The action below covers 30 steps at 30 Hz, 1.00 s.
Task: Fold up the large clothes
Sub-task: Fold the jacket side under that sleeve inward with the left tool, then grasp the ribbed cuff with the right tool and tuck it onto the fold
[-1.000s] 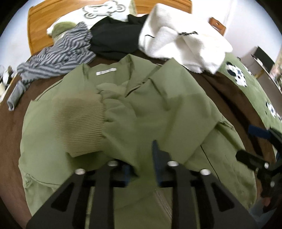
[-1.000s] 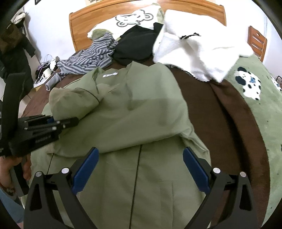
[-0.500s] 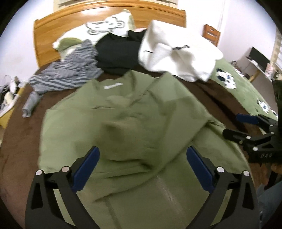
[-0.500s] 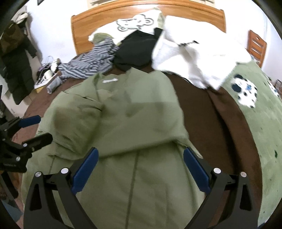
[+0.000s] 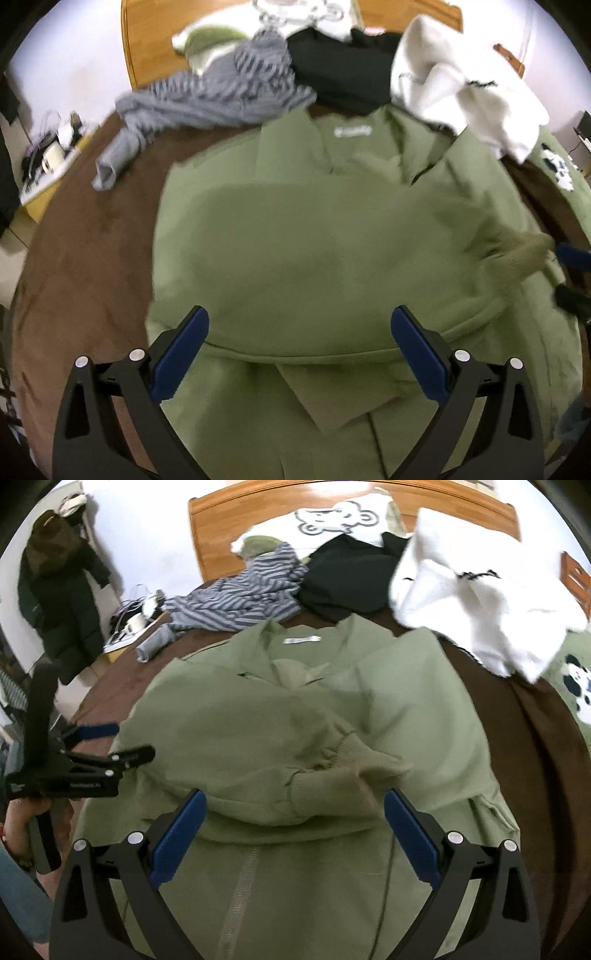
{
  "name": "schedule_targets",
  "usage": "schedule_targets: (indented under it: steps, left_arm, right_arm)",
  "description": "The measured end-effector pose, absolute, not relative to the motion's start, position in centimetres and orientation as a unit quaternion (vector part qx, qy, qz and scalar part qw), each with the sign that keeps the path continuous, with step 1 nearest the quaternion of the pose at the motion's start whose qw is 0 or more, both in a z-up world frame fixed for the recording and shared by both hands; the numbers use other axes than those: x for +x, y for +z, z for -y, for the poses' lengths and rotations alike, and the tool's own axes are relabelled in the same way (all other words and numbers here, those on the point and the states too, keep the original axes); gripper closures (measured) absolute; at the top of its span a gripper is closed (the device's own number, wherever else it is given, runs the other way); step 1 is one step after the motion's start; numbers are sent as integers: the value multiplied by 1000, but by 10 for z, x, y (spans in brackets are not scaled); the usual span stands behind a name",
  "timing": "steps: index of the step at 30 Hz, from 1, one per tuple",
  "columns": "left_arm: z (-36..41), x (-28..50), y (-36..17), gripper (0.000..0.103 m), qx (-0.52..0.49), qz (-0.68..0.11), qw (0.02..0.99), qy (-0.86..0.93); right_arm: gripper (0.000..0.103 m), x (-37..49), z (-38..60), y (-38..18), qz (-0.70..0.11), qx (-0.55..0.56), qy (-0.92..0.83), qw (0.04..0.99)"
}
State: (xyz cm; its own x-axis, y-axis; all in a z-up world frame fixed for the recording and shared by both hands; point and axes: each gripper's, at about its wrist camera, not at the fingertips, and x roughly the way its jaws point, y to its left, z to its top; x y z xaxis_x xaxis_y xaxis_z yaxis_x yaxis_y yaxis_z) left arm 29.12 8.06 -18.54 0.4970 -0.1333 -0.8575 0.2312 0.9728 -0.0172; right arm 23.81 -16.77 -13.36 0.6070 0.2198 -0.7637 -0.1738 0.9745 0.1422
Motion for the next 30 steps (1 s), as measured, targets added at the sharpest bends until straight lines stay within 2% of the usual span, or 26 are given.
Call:
schedule_targets:
  steps: [3, 6, 8, 10, 12, 15, 18, 19, 20, 25, 30]
  left_arm:
    - [-85, 291, -204, 7, 44, -501, 857, -110]
    - [-90, 287, -208, 7, 25, -496, 861, -113]
    - [-92, 287, -210, 7, 13, -495, 861, -113]
    - [-92, 287, -212, 7, 8, -494, 862, -112]
    - [-89, 287, -213, 7, 12, -493, 863, -110]
    - [-91, 288, -214, 7, 11, -494, 862, -111]
    - [-91, 289, -214, 7, 10, -495, 861, -113]
    - [-91, 289, -214, 7, 11, -496, 861, -113]
    - [-91, 289, -214, 7, 11, -496, 861, -113]
    - [-88, 286, -204, 7, 3, -492, 863, -118]
    - [-75, 284, -191, 7, 20, -487, 863, -130]
  right_arm:
    - [10, 236, 188, -134, -419, 45, 91, 902]
    - [21, 241, 208, -138, -423, 58, 80, 901]
    - [34, 245, 216, -140, -424, 75, 82, 899]
    - [41, 249, 222, -142, -425, 108, 99, 893]
    - [43, 252, 222, -144, -428, 118, 106, 890]
    - [51, 257, 214, -155, -453, 124, 120, 874]
    - [68, 258, 205, -167, -463, 128, 138, 866]
    - [81, 258, 203, -170, -468, 124, 141, 864]
    - [85, 258, 202, -173, -473, 123, 141, 861]
    - [87, 241, 211, -169, -483, 91, 119, 863]
    - [87, 236, 223, -191, -514, 91, 99, 847]
